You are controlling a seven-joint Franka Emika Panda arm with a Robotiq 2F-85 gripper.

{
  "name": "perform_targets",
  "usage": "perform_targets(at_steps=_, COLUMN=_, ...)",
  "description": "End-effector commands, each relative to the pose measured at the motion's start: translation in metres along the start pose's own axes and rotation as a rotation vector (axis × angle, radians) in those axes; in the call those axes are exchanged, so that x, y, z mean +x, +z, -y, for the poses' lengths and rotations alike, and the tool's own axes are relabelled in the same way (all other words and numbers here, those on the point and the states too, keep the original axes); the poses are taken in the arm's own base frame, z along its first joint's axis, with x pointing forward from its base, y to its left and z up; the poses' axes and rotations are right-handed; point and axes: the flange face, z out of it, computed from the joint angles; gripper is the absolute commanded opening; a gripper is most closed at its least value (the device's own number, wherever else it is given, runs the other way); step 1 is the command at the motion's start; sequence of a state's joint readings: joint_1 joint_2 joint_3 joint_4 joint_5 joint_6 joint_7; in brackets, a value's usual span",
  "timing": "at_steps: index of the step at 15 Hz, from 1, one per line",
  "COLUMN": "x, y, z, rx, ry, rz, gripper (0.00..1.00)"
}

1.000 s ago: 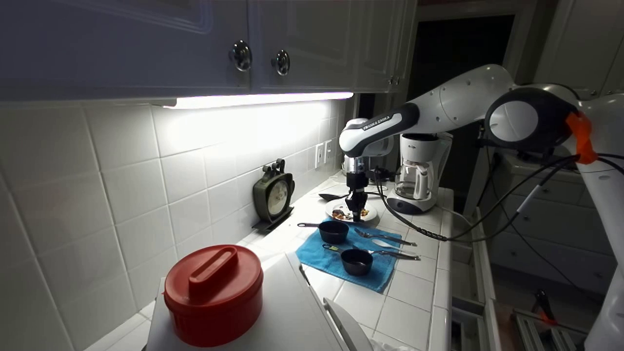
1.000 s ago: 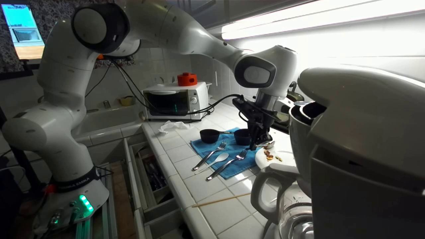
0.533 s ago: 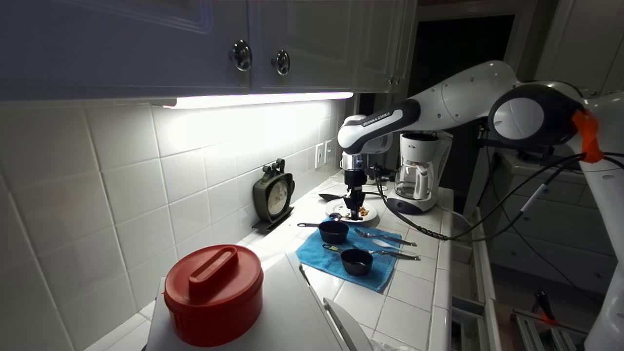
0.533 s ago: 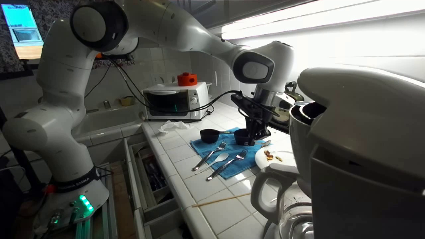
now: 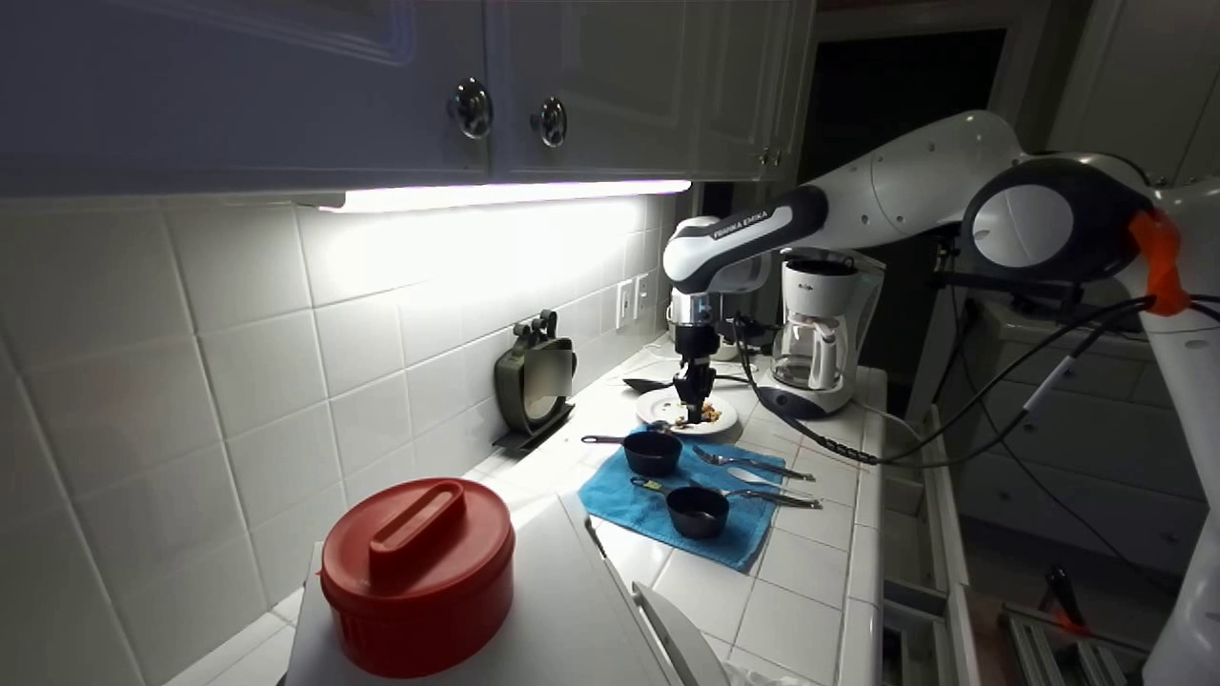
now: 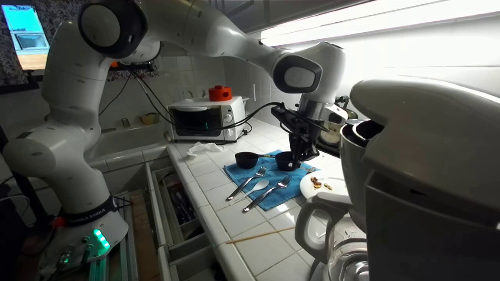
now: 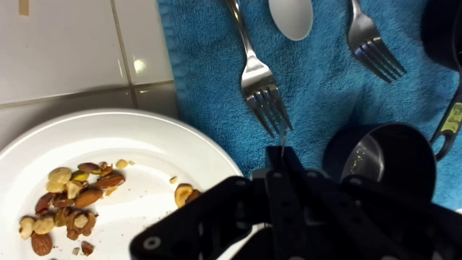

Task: Use the silver spoon to remove some contents from the white plate and put them on the blue towel.

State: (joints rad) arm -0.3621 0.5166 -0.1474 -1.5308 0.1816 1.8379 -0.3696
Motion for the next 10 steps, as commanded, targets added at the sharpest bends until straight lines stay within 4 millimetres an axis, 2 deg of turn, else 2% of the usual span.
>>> perform_targets(at_steps=1, x=-0.008, y=-0.009, z=0.002, rx=-0.017, ry=-0.018, rz=-0.017, gripper=0.05)
perform_targets(at_steps=10, x=-0.011, y=-0.019, z=0.014, rx=-0.014, ry=-0.014, rz=-0.123, gripper=0.05)
